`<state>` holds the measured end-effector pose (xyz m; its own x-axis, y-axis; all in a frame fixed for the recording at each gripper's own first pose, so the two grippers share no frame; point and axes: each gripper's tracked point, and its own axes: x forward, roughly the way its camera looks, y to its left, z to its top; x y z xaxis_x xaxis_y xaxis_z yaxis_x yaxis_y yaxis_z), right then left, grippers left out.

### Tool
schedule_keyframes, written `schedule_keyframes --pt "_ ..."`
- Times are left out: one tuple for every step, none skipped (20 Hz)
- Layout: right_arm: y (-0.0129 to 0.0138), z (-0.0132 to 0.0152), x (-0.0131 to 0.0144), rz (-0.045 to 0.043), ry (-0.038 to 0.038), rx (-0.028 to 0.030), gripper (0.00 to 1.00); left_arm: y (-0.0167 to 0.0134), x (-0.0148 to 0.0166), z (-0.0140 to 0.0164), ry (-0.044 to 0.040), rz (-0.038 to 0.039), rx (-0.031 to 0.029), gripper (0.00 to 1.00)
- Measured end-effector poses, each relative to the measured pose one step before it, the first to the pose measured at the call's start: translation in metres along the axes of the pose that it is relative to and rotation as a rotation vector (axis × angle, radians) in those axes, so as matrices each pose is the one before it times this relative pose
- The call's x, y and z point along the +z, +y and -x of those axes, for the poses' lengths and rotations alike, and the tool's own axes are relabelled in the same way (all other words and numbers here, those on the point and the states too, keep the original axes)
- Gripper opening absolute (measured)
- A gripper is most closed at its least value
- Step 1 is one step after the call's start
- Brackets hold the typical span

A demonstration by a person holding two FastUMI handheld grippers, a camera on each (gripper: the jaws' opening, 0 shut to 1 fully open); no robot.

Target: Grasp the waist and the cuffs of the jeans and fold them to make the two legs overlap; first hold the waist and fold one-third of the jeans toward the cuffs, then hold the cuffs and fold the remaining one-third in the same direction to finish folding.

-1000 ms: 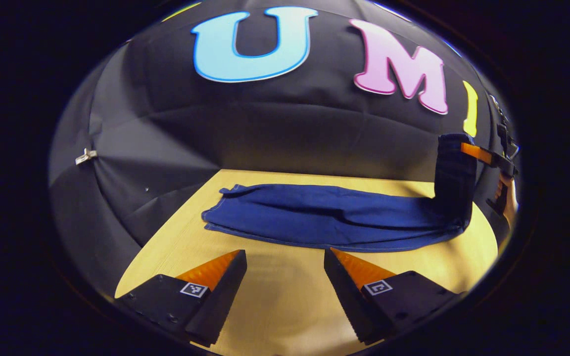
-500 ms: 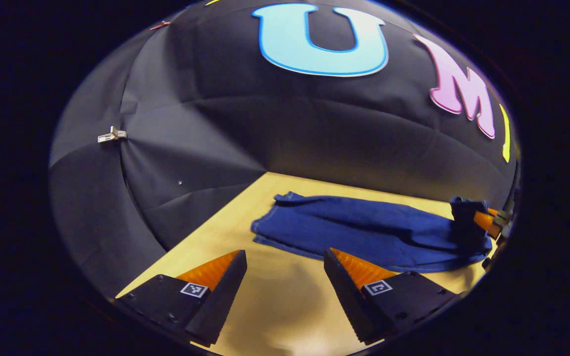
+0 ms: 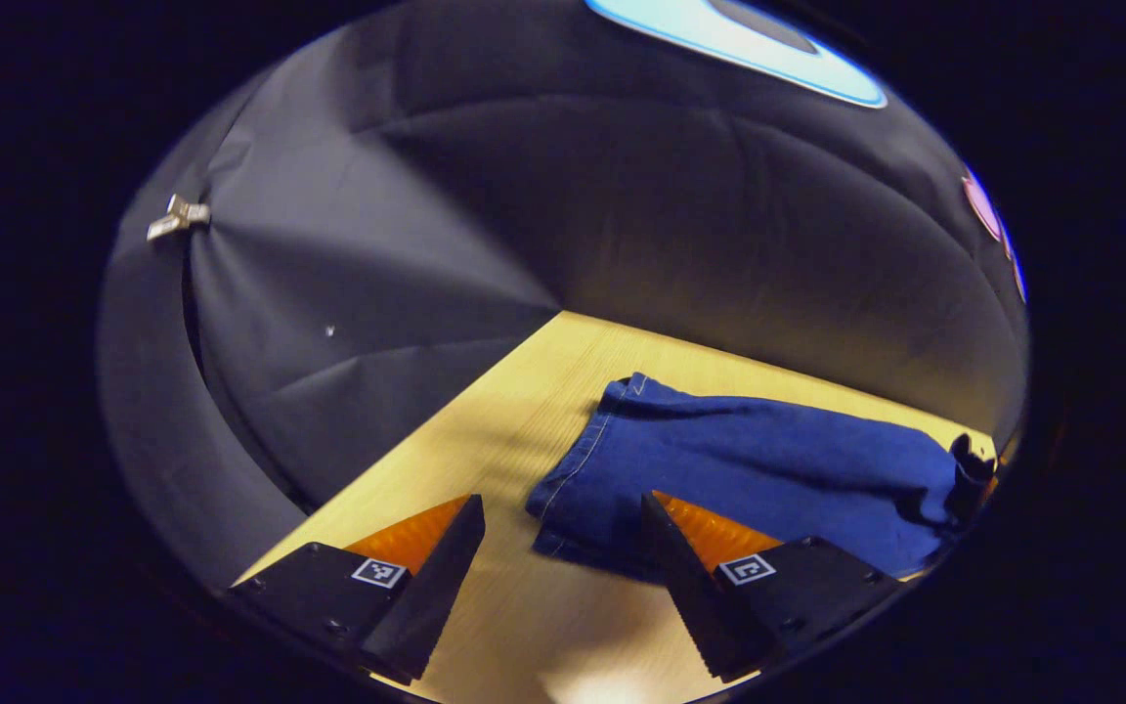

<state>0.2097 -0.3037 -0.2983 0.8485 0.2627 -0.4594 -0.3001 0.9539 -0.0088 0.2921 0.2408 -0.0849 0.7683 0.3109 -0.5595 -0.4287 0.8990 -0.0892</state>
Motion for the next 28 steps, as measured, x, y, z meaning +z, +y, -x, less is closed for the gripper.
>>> schedule_keyframes --pt "-0.00658 0.00519 0.00564 0.00843 -0.01273 -0.01775 0.98 0.00097 -0.00229 0.00050 0.01234 0.02674 0.01099 1.00" --pt "-0.00534 0.00470 0.00457 0.00007 -0.01075 -0.01263 0.98 0.00032 0.00230 0.00213 -0.00062 0.00706 0.01504 1.00" --pt "-0.00328 0.00300 0.00348 -0.01259 -0.00680 -0.00535 0.98 0.00183 0.00033 -0.00137 -0.00492 -0.00524 0.01018 1.00" --pt "-0.00401 0.00407 0.00191 -0.01937 -0.00039 -0.00458 0.98 0.00182 -0.00213 -0.00019 0.00845 -0.01447 0.01599 0.99" --pt "-0.00327 0.00283 -0.00024 -0.01716 0.00540 -0.00365 0.98 0.00089 -0.00299 -0.00110 0.00690 -0.02309 0.01650 0.95" --pt "-0.00335 0.00130 -0.00113 -0.01142 0.00474 -0.00662 0.98 0.00049 -0.00030 -0.00200 0.00648 -0.02358 0.01462 0.95" --pt "-0.00420 0.00108 -0.00322 -0.00715 0.00699 -0.01179 0.98 -0.00136 -0.00131 -0.00032 0.01070 -0.01210 0.00789 0.96" --pt "-0.00397 -0.00004 -0.00504 -0.00513 0.01365 -0.01109 0.98 -0.00298 -0.00093 0.00219 0.01064 0.00933 -0.00085 0.95" --pt "-0.00223 0.00124 -0.00682 -0.00930 0.01927 -0.00464 0.98 -0.00396 -0.00087 0.00062 0.01430 -0.00057 -0.00401 0.93" --pt "0.00052 0.00075 -0.00584 -0.01510 0.01936 0.00284 0.98 -0.00613 -0.00329 -0.00002 0.00875 0.01401 -0.03077 0.92" --pt "0.00098 0.00055 -0.00565 -0.01211 0.01434 0.00179 0.99 -0.00422 -0.00067 -0.00045 -0.00748 0.02631 -0.00258 0.79" --pt "0.00041 0.00161 -0.00442 -0.00305 0.00699 -0.00109 0.99 -0.00347 0.00191 0.00153 0.00492 0.00087 0.00080 0.66" --pt "-0.00056 0.00373 -0.00193 0.00444 0.00227 -0.00491 0.99 -0.00303 -0.00094 -0.00131 -0.00141 0.00965 -0.01262 0.53" --pt "-0.00084 0.00248 -0.00058 0.00535 -0.00101 -0.00528 1.00 -0.00326 -0.00104 0.00037 -0.00700 0.02695 -0.00599 0.44" --pt "0.00030 0.00212 -0.00138 0.00094 -0.00166 -0.00138 1.00 -0.00088 0.00057 0.00446 -0.01049 -0.00121 -0.00920 0.34" --pt "0.00136 0.00194 -0.00086 -0.00385 0.00097 0.00305 0.99 -0.00079 0.00016 0.00147 -0.00695 0.00522 -0.01289 0.30" --pt "0.00038 0.00124 -0.00132 -0.00241 0.00137 0.00227 0.99 -0.00310 -0.00172 0.00403 -0.00266 0.00406 -0.01783 0.24" --pt "0.00066 0.00055 -0.00094 -0.00059 0.00318 -0.00193 0.99 -0.00188 0.00036 0.00195 0.00027 0.00207 -0.02145 0.22" --pt "0.00031 0.00044 -0.00025 -0.00204 0.00068 -0.00041 1.00 -0.00127 -0.00037 -0.00671 -0.00241 0.00485 -0.01423 0.16" --pt "-0.00011 0.00009 0.00027 -0.00167 0.00004 -0.00078 0.99 -0.00086 0.00114 -0.00182 0.00194 0.00490 -0.00931 0.13" --pt "-0.00141 0.00129 0.00000 -0.00058 -0.00072 -0.00221 0.99 0.00105 -0.00120 0.00067 -0.00004 0.01393 -0.00748 0.09" --pt "-0.00021 0.00035 0.00138 0.00075 -0.00203 -0.00180 1.00 -0.00054 0.00232 0.00105 0.00510 0.03258 -0.00904 0.08" --pt "-0.00178 0.00187 0.00249 0.00337 -0.00528 -0.00333 0.99 -0.00125 0.00082 0.00222 0.01271 0.03389 -0.01561 0.07" --pt "-0.00237 0.00185 0.00317 0.00597 -0.00690 -0.00604 1.00 0.00138 0.00252 0.00320 0.00212 0.02288 -0.01286 0.07" --pt "-0.00395 0.00205 0.00298 0.00759 -0.00885 -0.00799 0.99 -0.00056 0.00356 0.00462 -0.00511 0.01112 -0.01132 0.10" --pt "-0.00459 0.00203 0.00333 0.00751 -0.00649 -0.00954 1.00 -0.00236 0.00698 0.00400 -0.01324 0.01054 -0.01082 0.06" --pt "-0.00596 0.00198 0.00285 0.00524 -0.00545 -0.01094 1.00 -0.00387 0.00346 0.00822 -0.01503 0.01527 -0.01540 0.06" --pt "-0.00621 0.00315 0.00234 0.00163 -0.00358 -0.01212 1.00 -0.00302 0.01038 0.00931 -0.02094 0.01332 -0.02031 0.06"
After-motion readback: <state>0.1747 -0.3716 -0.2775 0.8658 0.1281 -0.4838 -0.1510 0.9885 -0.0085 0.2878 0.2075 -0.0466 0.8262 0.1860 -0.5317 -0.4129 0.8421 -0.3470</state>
